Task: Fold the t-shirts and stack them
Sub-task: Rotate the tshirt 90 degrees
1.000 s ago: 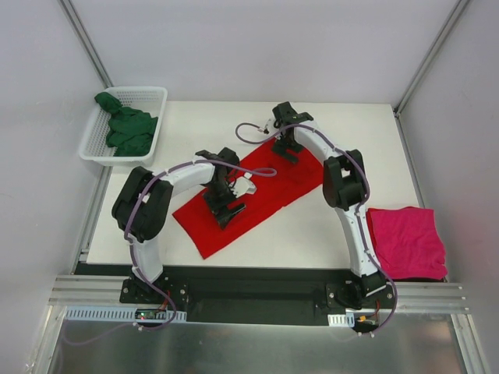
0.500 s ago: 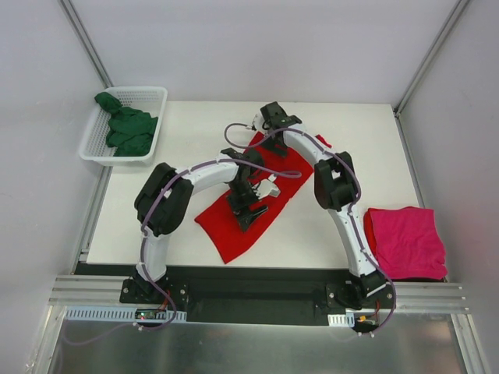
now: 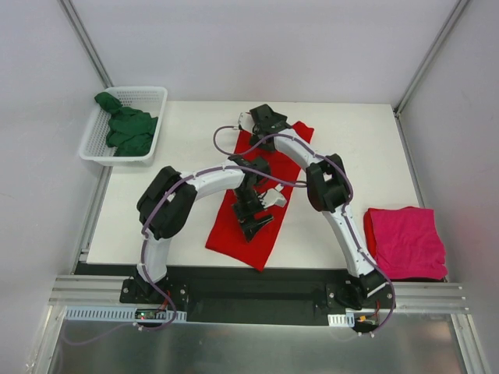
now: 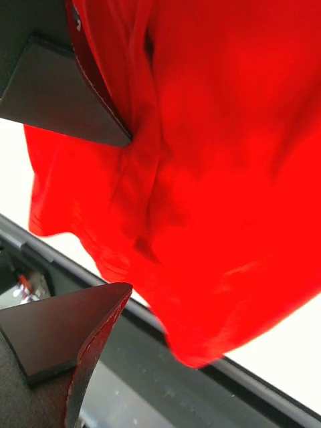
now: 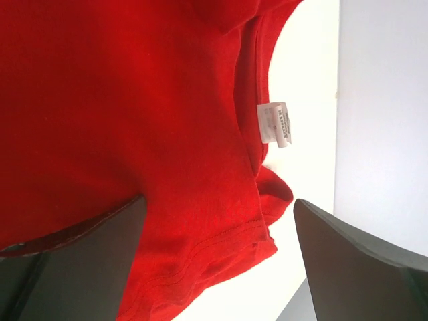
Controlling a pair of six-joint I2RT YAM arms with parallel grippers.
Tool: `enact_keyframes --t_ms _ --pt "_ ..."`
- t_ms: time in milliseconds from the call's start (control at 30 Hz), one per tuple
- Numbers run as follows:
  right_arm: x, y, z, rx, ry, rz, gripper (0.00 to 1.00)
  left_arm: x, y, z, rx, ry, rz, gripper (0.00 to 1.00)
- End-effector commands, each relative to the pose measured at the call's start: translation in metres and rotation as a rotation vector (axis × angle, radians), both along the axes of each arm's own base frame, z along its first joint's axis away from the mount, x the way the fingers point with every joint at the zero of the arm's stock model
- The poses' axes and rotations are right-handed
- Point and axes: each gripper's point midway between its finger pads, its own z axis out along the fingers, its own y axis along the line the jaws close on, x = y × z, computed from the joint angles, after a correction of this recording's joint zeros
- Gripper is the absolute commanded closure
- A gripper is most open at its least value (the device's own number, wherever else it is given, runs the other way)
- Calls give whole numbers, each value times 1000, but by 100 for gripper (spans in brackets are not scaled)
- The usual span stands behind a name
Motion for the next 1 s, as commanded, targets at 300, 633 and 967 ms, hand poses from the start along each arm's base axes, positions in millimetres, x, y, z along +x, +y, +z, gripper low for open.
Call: enact_keyframes --t_ms 300,633,967 --pt "33 12 29 81 -181 27 4 -45 -19 32 -3 12 -53 15" --pt "-15 -24 92 161 -81 -70 3 -27 -8 78 -109 -75 -29 16" --pt "-45 -97 56 25 89 -195 3 17 18 54 -70 -114 49 17"
